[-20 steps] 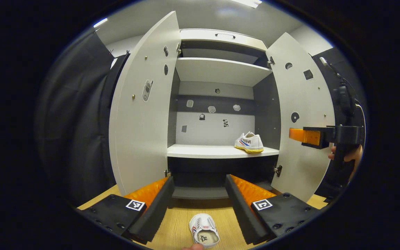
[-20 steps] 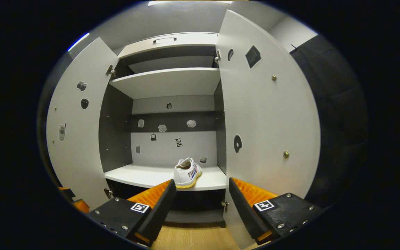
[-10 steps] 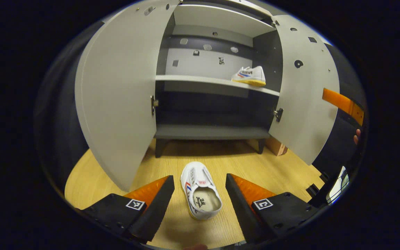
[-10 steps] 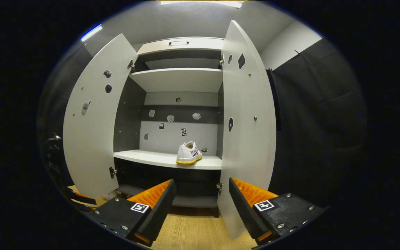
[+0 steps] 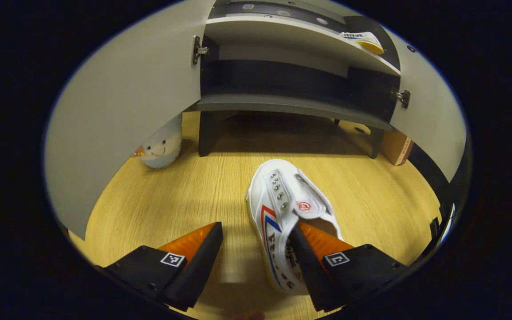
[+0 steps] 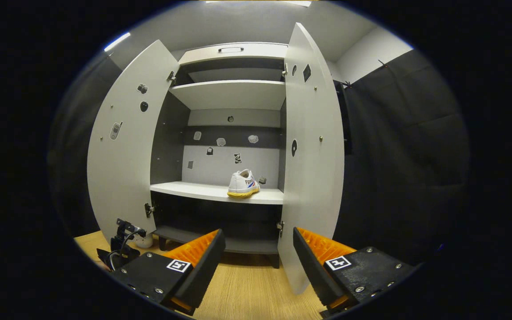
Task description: Grab one shoe with the right hand and put it into the shoe cabinet, grab the other shoe with the left hand and put it into the shoe cabinet; then close the right door with the right hand and the left door with the left hand.
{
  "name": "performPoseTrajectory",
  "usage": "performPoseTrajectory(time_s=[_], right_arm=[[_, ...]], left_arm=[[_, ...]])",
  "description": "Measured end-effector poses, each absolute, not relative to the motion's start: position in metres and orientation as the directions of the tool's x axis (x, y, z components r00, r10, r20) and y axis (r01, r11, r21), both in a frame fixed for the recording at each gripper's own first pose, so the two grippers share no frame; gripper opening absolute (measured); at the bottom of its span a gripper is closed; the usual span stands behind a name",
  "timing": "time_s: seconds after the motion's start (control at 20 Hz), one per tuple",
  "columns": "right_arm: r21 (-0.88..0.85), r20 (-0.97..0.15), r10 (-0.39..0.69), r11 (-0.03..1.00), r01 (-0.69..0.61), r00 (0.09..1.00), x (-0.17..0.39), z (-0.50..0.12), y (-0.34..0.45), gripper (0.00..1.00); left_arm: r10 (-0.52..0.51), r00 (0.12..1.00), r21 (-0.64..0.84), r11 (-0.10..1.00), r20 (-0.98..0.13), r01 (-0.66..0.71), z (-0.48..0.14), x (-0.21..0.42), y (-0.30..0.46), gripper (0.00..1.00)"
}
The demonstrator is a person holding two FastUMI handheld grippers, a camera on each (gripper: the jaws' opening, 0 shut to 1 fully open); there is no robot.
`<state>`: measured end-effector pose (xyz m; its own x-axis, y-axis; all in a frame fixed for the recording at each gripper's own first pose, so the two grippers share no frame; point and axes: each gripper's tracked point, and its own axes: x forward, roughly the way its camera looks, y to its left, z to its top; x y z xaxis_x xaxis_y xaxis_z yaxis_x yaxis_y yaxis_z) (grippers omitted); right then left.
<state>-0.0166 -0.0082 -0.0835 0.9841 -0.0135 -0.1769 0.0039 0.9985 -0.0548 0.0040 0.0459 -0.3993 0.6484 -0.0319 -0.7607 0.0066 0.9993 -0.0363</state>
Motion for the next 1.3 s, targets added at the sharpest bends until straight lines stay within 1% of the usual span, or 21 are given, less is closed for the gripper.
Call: performPoseTrajectory(time_s=[0.05, 0.25, 0.3, 0.4, 0.45, 0.5, 0.55, 0.6, 0.7, 0.75, 0.8, 0.85, 1.0, 1.15, 1.25, 1.3], right_arm=[[-0.058, -0.178, -0.023, 0.998, 0.013, 0.984, -0.017, -0.083, -0.012, 0.94], [-0.054, -0.2, -0.045, 0.998, 0.034, 0.979, -0.018, -0.088, -0.018, 0.94], [-0.053, -0.202, -0.046, 0.998, 0.036, 0.978, -0.018, -0.091, -0.016, 0.94], [-0.057, -0.2, -0.049, 0.998, 0.039, 0.978, -0.018, -0.095, -0.012, 0.94], [-0.057, -0.2, -0.049, 0.998, 0.038, 0.979, -0.018, -0.095, -0.01, 0.94], [-0.056, -0.2, -0.044, 0.998, 0.034, 0.979, -0.019, -0.095, -0.007, 0.94], [-0.055, -0.199, -0.039, 0.998, 0.029, 0.979, -0.019, -0.095, -0.005, 0.94], [-0.055, -0.2, -0.032, 0.998, 0.022, 0.979, -0.018, -0.095, -0.002, 0.94], [-0.052, -0.195, -0.022, 0.999, 0.012, 0.98, -0.018, -0.093, 0.003, 0.94], [-0.048, -0.193, -0.016, 0.999, 0.006, 0.981, -0.019, -0.093, 0.004, 0.94], [-0.046, -0.19, -0.009, 0.999, 0.0, 0.982, -0.019, -0.092, 0.007, 0.94], [-0.046, -0.188, -0.004, 0.999, -0.005, 0.982, -0.018, -0.092, 0.01, 0.94], [-0.042, -0.176, 0.013, 0.999, -0.021, 0.984, -0.018, -0.089, 0.016, 0.94], [-0.023, -0.172, 0.04, 0.999, -0.044, 0.984, -0.02, -0.086, 0.024, 0.94], [-0.026, -0.16, 0.045, 0.998, -0.049, 0.986, -0.02, -0.083, 0.024, 0.94], [-0.028, -0.154, 0.046, 0.998, -0.051, 0.987, -0.021, -0.08, 0.024, 0.94]], left_arm=[[-0.027, 0.658, -0.042, 0.999, -0.752, -0.007, -0.402, 0.013, 0.049, 0.98], [-0.07, 0.689, -0.105, 0.994, -0.721, -0.009, -0.409, 0.031, 0.04, 0.96], [-0.085, 0.697, -0.128, 0.992, -0.712, -0.009, -0.408, 0.033, 0.034, 0.89], [-0.006, 0.709, -0.042, 0.999, -0.705, -0.033, -0.406, 0.037, 0.046, 0.51], [0.022, 0.704, -0.017, 0.999, -0.71, -0.048, -0.405, 0.034, 0.049, 0.32], [0.029, 0.704, -0.024, 0.998, -0.709, -0.066, -0.402, 0.032, 0.05, 0.12], [0.027, 0.695, -0.051, 0.995, -0.718, -0.091, -0.395, 0.027, 0.05, 0.11], [0.028, 0.707, -0.083, 0.989, -0.706, -0.122, -0.381, 0.024, 0.049, 0.1], [0.062, 0.742, -0.081, 0.984, -0.667, -0.156, -0.339, 0.019, 0.051, 0.1], [0.083, 0.769, -0.07, 0.984, -0.634, -0.164, -0.311, 0.019, 0.051, 0.1], [0.093, 0.788, -0.058, 0.985, -0.608, -0.161, -0.284, 0.016, 0.048, 0.08], [0.104, 0.806, -0.057, 0.984, -0.583, -0.169, -0.255, 0.013, 0.045, 0.1], [0.095, 0.857, -0.13, 0.974, -0.507, -0.185, -0.169, 0.02, 0.034, 0.1], [0.053, 0.907, -0.159, 0.979, -0.419, -0.13, -0.093, 0.059, 0.025, 0.1], [0.049, 0.929, -0.143, 0.984, -0.368, -0.108, -0.055, 0.093, 0.019, 0.1], [0.064, 0.934, -0.125, 0.985, -0.351, -0.115, -0.04, 0.115, 0.021, 0.1]])
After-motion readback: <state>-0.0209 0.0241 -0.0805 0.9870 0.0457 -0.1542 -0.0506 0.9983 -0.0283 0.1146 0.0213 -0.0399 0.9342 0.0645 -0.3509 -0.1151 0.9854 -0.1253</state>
